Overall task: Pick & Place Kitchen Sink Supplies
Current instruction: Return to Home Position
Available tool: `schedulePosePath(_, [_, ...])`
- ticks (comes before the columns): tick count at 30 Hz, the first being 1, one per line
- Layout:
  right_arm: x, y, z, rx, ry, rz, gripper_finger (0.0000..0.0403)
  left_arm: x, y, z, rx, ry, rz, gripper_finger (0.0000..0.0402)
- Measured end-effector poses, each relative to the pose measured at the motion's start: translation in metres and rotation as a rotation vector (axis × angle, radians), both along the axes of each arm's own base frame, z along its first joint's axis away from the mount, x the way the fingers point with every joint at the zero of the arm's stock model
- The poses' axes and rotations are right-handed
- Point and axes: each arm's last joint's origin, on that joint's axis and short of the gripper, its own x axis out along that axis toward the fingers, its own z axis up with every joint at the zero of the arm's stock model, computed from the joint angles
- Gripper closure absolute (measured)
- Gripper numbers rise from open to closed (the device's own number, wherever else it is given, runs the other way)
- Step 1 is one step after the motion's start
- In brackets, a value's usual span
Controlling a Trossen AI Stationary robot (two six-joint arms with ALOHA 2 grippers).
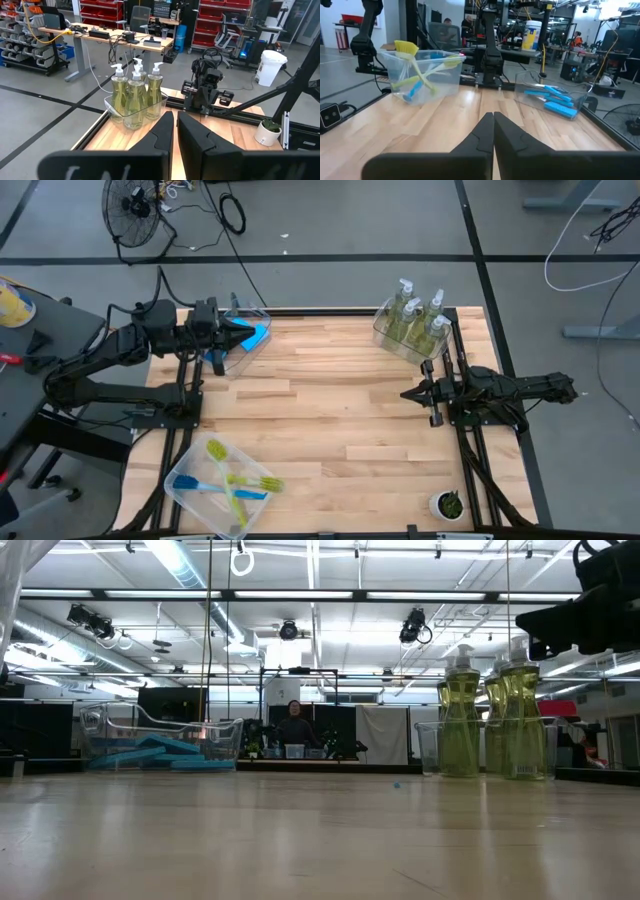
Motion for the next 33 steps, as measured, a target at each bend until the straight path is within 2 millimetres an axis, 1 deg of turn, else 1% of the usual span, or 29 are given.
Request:
schedulePosePath(27, [0.0000, 0.0000, 0.0000, 0.000, 0.000, 0.000, 0.0392, -0.0001, 0.0000, 0.0000, 0.000, 0.000, 0.000, 0.0372])
schedulePosePath(30, [0.0000, 0.0000, 0.0000, 0.000, 0.000, 0.000, 0.0392, -0.0026, -0.0020, 0.0012, 0.003, -0.009, -0.008, 0.0372])
schedulePosePath(33, [0.0000, 0.0000, 0.0000, 0.000, 0.000, 0.000, 0.0392, -0.0093, -0.0083, 0.0043, 0.028, -0.027, -0.030, 0.0372])
